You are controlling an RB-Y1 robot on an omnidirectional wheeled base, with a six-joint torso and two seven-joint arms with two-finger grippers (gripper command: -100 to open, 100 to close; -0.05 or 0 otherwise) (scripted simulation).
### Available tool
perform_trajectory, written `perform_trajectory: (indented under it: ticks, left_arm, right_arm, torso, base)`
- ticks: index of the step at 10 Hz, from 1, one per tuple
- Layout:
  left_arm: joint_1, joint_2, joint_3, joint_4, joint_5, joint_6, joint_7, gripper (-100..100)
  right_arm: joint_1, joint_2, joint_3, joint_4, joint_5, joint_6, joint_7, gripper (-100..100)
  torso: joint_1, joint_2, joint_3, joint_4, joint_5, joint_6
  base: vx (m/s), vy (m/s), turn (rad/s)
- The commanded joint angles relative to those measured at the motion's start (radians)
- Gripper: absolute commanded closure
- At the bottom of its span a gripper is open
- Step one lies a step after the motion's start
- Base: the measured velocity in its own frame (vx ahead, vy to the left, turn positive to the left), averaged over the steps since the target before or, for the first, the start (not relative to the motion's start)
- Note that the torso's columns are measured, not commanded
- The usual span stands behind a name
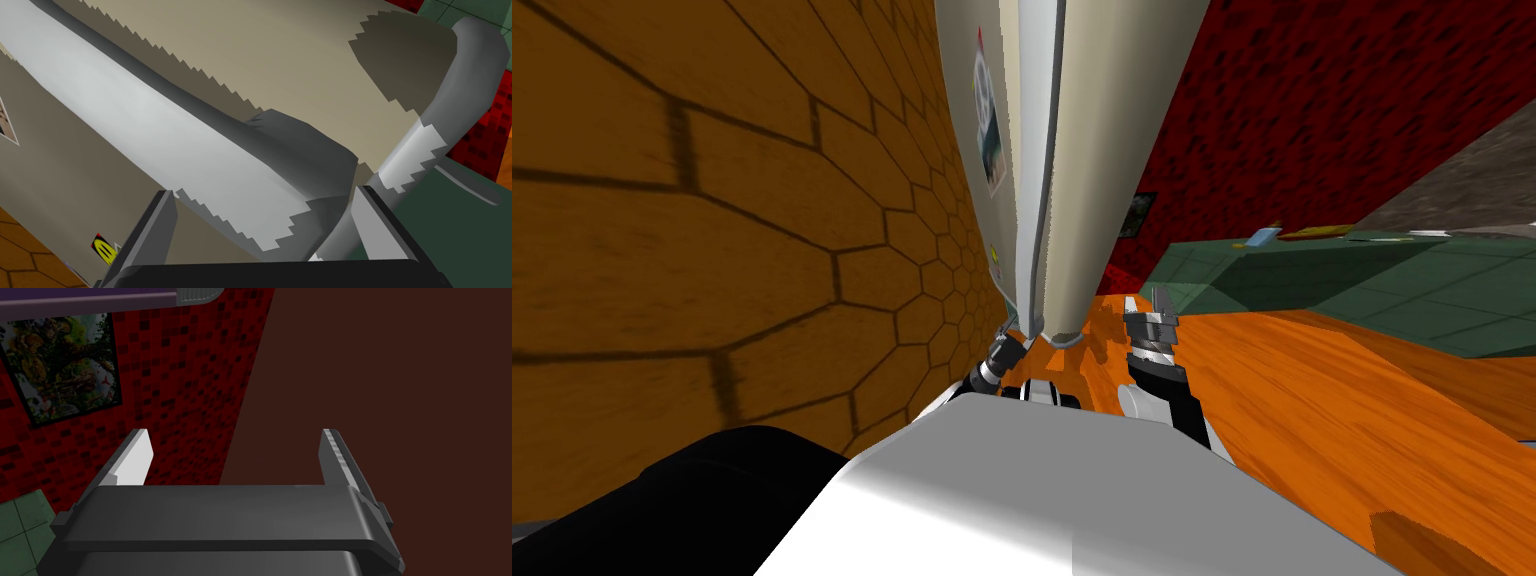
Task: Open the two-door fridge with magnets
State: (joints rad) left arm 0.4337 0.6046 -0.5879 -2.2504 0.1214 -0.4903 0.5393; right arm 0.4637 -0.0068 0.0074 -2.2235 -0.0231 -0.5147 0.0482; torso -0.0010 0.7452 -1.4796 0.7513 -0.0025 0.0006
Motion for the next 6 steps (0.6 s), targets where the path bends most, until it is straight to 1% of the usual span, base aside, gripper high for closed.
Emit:
perform_trajectory:
  ticks: [1,6]
  left_arm:
    - [0.001,0.001,0.0,0.003,0.0,0.0,0.0,0]
    - [0.003,0.001,0.001,0.009,0.001,0.004,0.001,0]
  right_arm:
    - [0.0,0.0,0.0,0.0,0.0,0.0,0.0,0]
    - [0.0,0.0,0.0,0.0,0.0,0.0,0.0,0]
  torso:
    - [0.0,-0.001,0.003,-0.005,0.001,0.0]
    - [0.0,-0.006,0.004,-0.013,0.002,0.0]
  base:
    - [0.005,0.001,0.003]
    - [0.0,0.0,0.0]
